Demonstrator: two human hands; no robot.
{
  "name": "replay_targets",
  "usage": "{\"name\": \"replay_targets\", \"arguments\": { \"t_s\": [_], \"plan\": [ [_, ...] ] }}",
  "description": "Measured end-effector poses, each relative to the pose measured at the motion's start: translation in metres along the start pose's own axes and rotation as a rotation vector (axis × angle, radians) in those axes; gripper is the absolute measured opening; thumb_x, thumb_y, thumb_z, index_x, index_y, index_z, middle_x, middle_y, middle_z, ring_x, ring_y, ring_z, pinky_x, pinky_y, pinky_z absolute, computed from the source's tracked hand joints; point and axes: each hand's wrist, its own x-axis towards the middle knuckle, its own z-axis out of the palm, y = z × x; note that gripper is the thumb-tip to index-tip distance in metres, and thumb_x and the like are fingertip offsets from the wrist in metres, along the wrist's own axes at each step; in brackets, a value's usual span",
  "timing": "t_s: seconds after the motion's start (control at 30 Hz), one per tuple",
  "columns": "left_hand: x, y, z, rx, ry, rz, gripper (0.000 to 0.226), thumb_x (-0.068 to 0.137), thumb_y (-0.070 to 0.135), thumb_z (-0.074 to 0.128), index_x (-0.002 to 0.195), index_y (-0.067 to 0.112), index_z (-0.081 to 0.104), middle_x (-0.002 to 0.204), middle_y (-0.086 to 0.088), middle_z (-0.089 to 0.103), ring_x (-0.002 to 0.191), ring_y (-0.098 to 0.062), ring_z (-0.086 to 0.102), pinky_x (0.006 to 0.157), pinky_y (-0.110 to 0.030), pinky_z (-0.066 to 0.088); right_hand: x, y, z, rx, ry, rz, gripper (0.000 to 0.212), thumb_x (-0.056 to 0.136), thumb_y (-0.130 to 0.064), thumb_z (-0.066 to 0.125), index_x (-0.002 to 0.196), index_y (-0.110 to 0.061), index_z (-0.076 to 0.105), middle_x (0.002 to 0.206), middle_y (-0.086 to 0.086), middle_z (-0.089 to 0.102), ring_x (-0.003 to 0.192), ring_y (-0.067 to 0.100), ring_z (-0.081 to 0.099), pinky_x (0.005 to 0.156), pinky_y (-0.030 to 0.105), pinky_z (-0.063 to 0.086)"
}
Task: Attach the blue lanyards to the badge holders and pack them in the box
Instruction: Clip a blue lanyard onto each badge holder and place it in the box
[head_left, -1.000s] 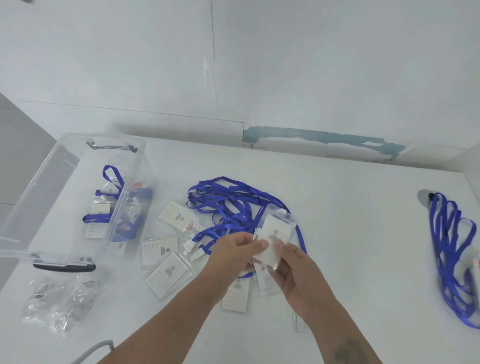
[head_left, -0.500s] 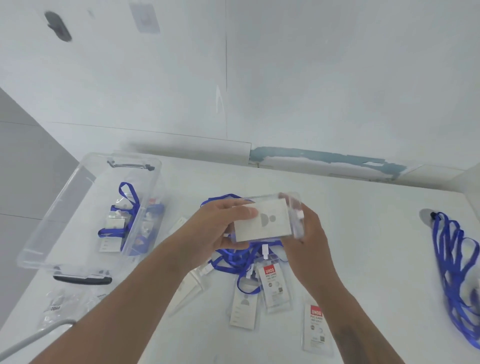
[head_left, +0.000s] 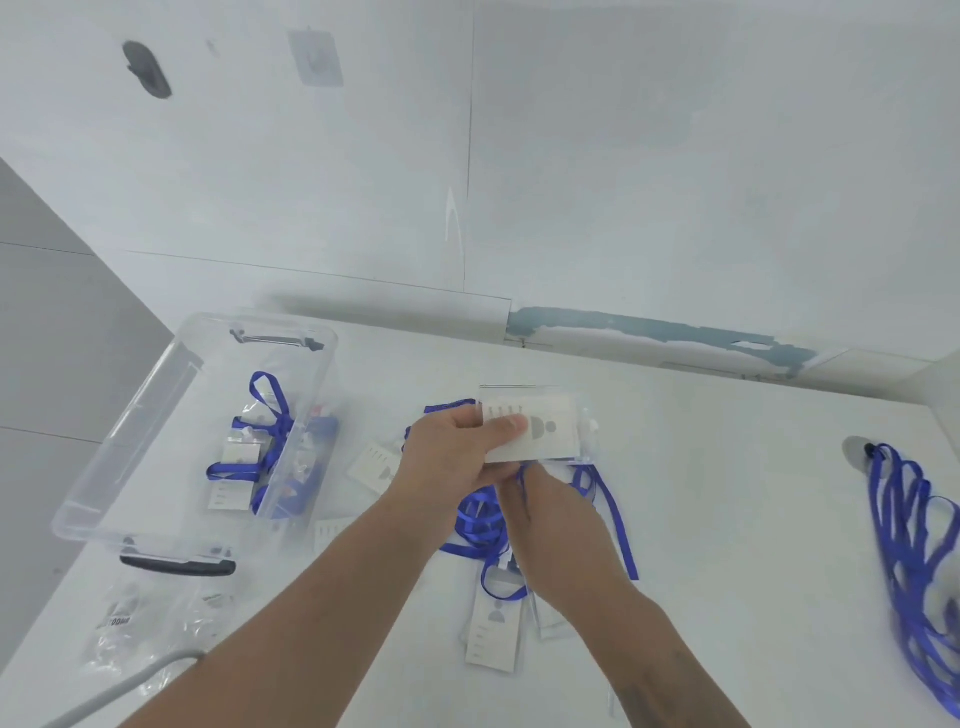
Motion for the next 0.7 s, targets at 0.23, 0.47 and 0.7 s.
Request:
{"name": "replay_targets", "arguments": {
  "t_s": [0.23, 0.47, 0.7],
  "plan": [
    [0.009, -0.01, -0.016, 0.647, 0.094, 0.186, 0.031, 0.078, 0.029, 0.071, 0.081, -0.002, 0.066, 0.079, -0.025, 0.066, 0.059, -0.026, 0.057, 0.069, -0.046, 0.058, -0.016, -0.023, -0.061, -0.328, -0.088, -0.117, 0.027, 0.102, -0.037, 0.034, 0.091, -0.024, 0.055, 0.083, -0.005, 0.061, 0.077, 0.016, 0.057, 0.073, 0.033, 0.048],
    [-0.003, 0.002, -0.025, 0.487, -0.324, -0.111, 0.009, 0.087, 0.017, 0.073, 0.095, 0.013, 0.076, 0.092, -0.001, 0.078, 0.087, -0.017, 0.075, 0.08, -0.029, 0.06, 0.013, 0.001, -0.114, 0.146, 0.003, -0.155, 0.009, 0.086, -0.03, 0.069, 0.081, -0.033, 0.075, 0.078, -0.019, 0.072, 0.066, -0.002, 0.061, 0.059, 0.009, 0.044],
    [-0.003, 0.006, -0.027, -0.144, -0.386, -0.208, 0.023, 0.079, 0.014, 0.07, 0.101, 0.008, 0.077, 0.117, -0.018, 0.07, 0.094, -0.026, 0.068, 0.07, -0.026, 0.061, 0.016, 0.029, -0.065, 0.707, -0.036, 0.153, 0.03, 0.08, 0.0, 0.066, 0.068, -0.025, 0.077, 0.064, 0.007, 0.071, 0.059, 0.023, 0.052, 0.057, 0.032, 0.041]
  ]
}}
